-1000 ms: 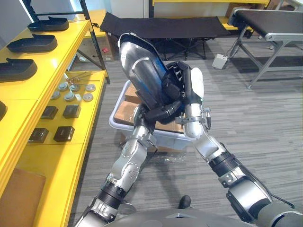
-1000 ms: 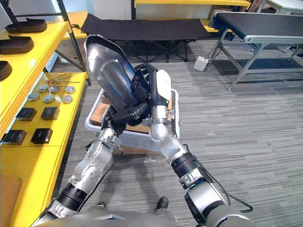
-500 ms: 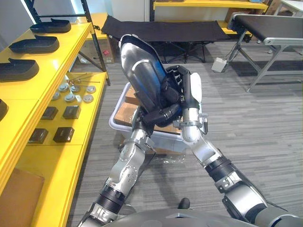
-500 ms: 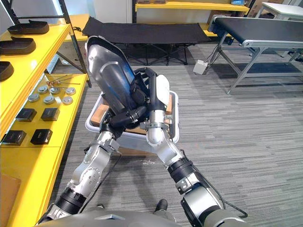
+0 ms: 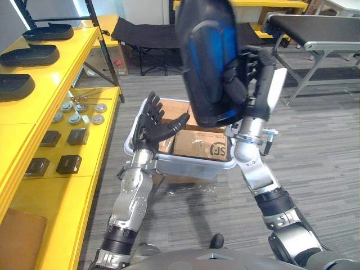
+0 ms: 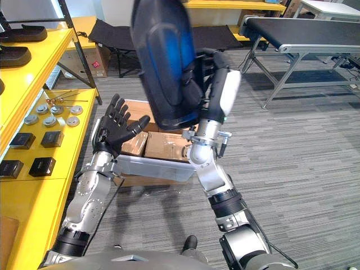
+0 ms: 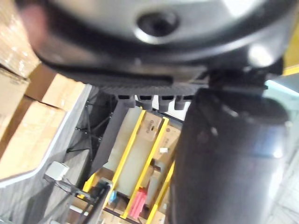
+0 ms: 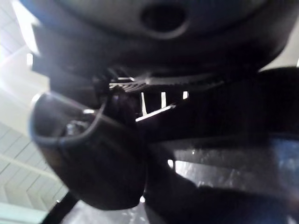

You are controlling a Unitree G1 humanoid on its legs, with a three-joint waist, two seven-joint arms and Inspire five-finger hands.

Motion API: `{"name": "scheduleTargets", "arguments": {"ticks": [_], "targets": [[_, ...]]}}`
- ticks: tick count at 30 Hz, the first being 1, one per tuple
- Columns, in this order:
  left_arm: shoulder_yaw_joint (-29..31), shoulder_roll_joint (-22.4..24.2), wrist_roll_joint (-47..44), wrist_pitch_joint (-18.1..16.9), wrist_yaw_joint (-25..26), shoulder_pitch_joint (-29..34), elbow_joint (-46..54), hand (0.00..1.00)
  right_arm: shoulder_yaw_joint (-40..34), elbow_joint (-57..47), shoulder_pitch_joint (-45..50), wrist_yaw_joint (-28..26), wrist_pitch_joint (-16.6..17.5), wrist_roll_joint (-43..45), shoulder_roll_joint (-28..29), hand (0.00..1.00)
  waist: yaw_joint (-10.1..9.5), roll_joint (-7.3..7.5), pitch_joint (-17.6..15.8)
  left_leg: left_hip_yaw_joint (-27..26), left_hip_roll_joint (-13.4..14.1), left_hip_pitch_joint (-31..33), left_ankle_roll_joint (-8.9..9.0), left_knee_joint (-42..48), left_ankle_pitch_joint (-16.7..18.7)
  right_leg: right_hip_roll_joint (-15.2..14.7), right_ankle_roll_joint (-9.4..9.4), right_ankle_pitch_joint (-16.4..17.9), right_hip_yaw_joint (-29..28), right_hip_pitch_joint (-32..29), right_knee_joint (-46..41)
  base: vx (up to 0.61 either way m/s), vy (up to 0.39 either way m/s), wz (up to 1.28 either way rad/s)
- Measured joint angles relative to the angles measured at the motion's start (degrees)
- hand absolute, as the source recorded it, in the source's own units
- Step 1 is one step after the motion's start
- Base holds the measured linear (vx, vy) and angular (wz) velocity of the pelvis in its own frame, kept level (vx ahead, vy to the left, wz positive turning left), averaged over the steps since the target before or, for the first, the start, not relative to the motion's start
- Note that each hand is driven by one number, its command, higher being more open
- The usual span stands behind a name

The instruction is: Walk over and take three plastic housings, then place them on the shelf

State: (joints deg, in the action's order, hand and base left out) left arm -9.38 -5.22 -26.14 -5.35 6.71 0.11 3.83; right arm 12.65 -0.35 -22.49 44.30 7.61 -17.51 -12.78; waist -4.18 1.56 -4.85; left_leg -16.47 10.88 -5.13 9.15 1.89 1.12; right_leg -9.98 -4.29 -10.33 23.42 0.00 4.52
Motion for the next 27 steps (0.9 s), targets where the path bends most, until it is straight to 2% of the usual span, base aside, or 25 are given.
{"name": "scheduleTargets", "arguments": {"ticks": [3, 7, 9, 11, 14, 19, 22, 27], "targets": [[0.1, -1.4, 2.3, 0.5, -2.9, 3.2, -0.2, 1.0, -1.0, -2.4, 0.7, 0.1, 0.4, -0.1, -1.3, 0.0, 0.19, -0.01, 0.0, -0.5, 0.0, -0.1, -0.11, 0.5, 0.6, -0.1, -0.05, 0.0, 0.0, 0.0, 0.0, 0.03, 0.035, -0.07], [-1.0, -3.6, 6.5, 0.8, -6.8, 3.9, -0.2, 1.0, -0.9, -2.7, 1.8, -0.7, 0.6, 0.0, -2.3, 0.0, 0.25, -0.1, 0.0, -0.6, 0.0, 0.2, -0.12, 1.3, 1.1, -0.2, -0.08, -0.1, -0.1, 0.0, 0.0, 0.0, 0.014, -0.01], [-0.7, -4.6, 5.7, 0.8, -8.3, 4.4, 0.1, 1.0, -0.9, -2.7, 2.1, -1.3, 0.6, 0.0, -3.2, 0.0, 0.42, -0.29, 0.1, -0.5, 0.1, 0.5, -0.15, 2.0, 1.4, -0.2, -0.09, -0.1, -0.1, 0.0, 0.0, 0.0, 0.0, 0.0], [-0.3, -4.9, 1.0, 0.8, -10.5, 5.2, 0.4, 1.0, -1.1, -2.8, 2.7, -1.5, 0.7, 0.0, -3.3, 0.0, 0.66, -0.64, 0.1, -0.5, 0.1, 0.6, -0.16, 2.1, 1.5, -0.2, -0.09, -0.1, -0.1, 0.0, 0.0, 0.0, 0.0, 0.0], [0.2, -4.7, -12.0, 0.8, -14.8, 5.4, 1.6, 1.0, -1.5, -2.8, 4.4, -2.6, 0.8, -0.1, -3.3, 0.0, 0.74, -1.49, 0.1, -0.5, 0.1, 0.6, -0.16, 2.1, 1.5, -0.2, -0.09, -0.1, -0.1, -0.1, 0.0, 0.0, 0.0, 0.0], [0.4, -2.8, -24.8, 0.7, -15.8, 5.4, 3.8, 1.0, -1.6, -2.8, 5.4, -3.9, 1.8, -2.5, -3.3, 0.0, 1.16, -2.85, 0.2, -0.5, 0.1, 0.7, -0.2, 2.1, 1.5, -0.2, -0.09, -0.1, -0.1, -0.2, 0.0, 0.0, 0.0, 0.0], [1.7, -1.6, -33.4, 0.7, -18.0, 5.5, 3.8, 1.0, -1.8, -2.8, 5.5, -4.0, 1.9, -4.8, -3.3, 0.0, 1.14, -3.05, 0.2, -0.5, 0.1, 0.7, -0.21, 2.1, 1.5, -0.1, -0.1, -0.1, 0.0, -0.2, 0.0, 0.0, 0.0, 0.0], [4.4, -1.3, -39.1, 1.4, -21.5, 5.7, 3.8, 1.0, -2.1, -2.7, 5.5, -5.1, 1.9, -4.8, -3.3, 0.0, 1.13, -3.05, 0.2, -0.5, 0.1, 0.8, -0.24, 2.1, 1.5, -0.2, -0.11, 0.0, 0.0, -0.2, 0.3, 0.0, 0.0, 0.0]]}}
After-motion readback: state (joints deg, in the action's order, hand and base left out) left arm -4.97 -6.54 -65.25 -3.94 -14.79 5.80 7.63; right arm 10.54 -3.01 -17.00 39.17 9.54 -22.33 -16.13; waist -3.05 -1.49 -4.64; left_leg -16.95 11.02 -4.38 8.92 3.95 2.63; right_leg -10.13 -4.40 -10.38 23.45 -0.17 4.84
